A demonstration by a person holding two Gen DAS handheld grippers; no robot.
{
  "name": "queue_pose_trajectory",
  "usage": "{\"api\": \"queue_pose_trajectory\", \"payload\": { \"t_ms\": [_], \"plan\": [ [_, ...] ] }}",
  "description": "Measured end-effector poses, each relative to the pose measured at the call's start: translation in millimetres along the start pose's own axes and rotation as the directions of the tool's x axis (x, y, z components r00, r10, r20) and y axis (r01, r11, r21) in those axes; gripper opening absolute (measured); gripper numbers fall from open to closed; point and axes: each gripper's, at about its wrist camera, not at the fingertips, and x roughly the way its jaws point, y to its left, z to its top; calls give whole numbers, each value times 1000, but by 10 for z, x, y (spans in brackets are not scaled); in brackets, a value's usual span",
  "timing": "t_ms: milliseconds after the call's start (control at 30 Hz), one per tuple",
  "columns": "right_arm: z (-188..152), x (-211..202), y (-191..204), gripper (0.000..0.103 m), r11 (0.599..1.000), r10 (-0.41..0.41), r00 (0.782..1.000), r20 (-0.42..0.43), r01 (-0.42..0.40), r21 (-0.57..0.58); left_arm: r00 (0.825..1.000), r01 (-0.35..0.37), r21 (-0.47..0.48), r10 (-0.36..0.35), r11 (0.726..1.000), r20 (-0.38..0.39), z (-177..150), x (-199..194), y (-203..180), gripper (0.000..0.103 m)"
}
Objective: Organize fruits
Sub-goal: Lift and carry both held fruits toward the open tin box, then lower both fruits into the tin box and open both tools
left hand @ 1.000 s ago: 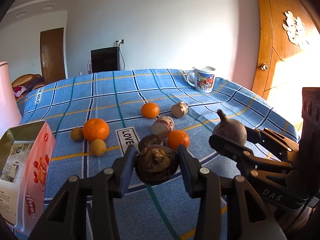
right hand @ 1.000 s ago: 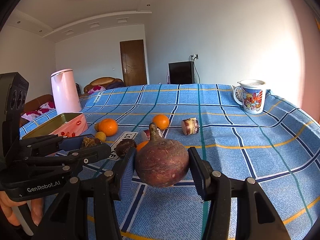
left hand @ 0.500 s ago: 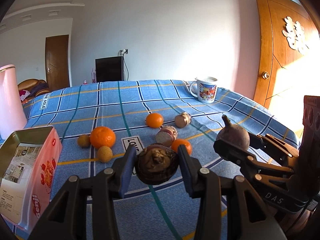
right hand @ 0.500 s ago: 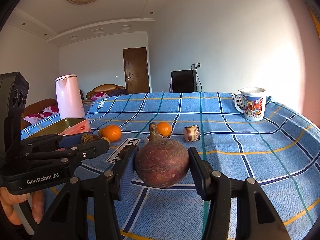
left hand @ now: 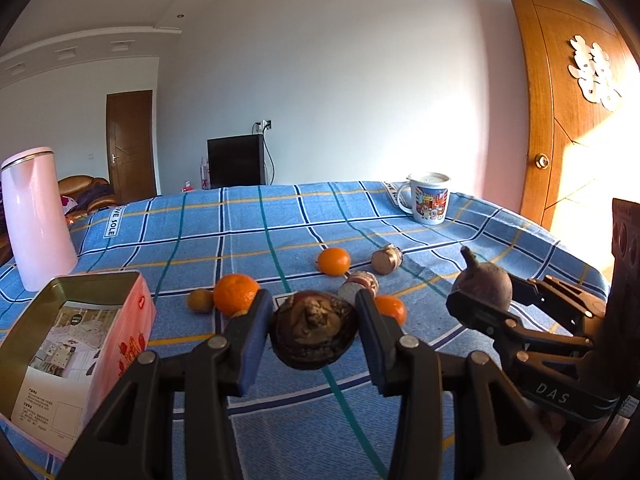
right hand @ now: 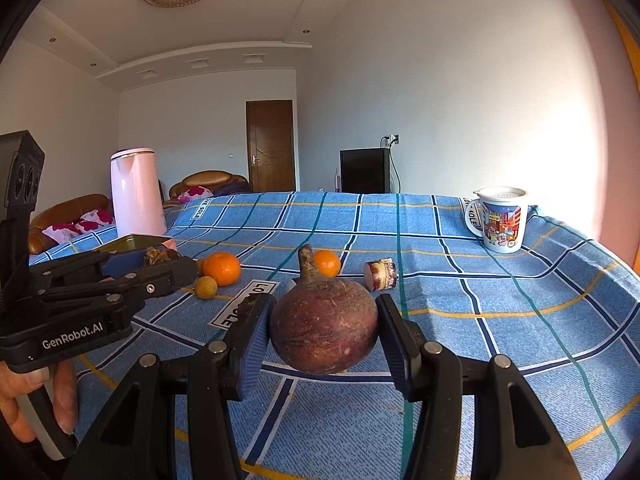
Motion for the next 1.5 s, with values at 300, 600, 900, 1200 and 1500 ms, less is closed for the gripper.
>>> {"api": "queue_pose_trajectory", "payload": {
  "t_ms": [300,600,900,1200,1500],
  "plan": [
    [211,72,136,54,999,22,999,-39,-23,-26,999,-43,-28,43,999,20,38,-132,267,45],
    [542,285,526,54,988,130,990,-62,-135,-78,993,-116,-111,117,987,2,36,-226,707,45],
    [776,560,949,54,965,220,968,-119,-234,-117,984,-177,-187,177,966,-17,38,-282,1198,45],
    [973,870,1480,54,930,293,940,-173,-322,-175,966,-259,-259,250,931,-67,55,-297,1826,45],
    [931,1277,1977,54,904,322,913,-250,-375,-206,958,-283,-293,257,913,-125,0,-212,2186,45]
  ]
}}
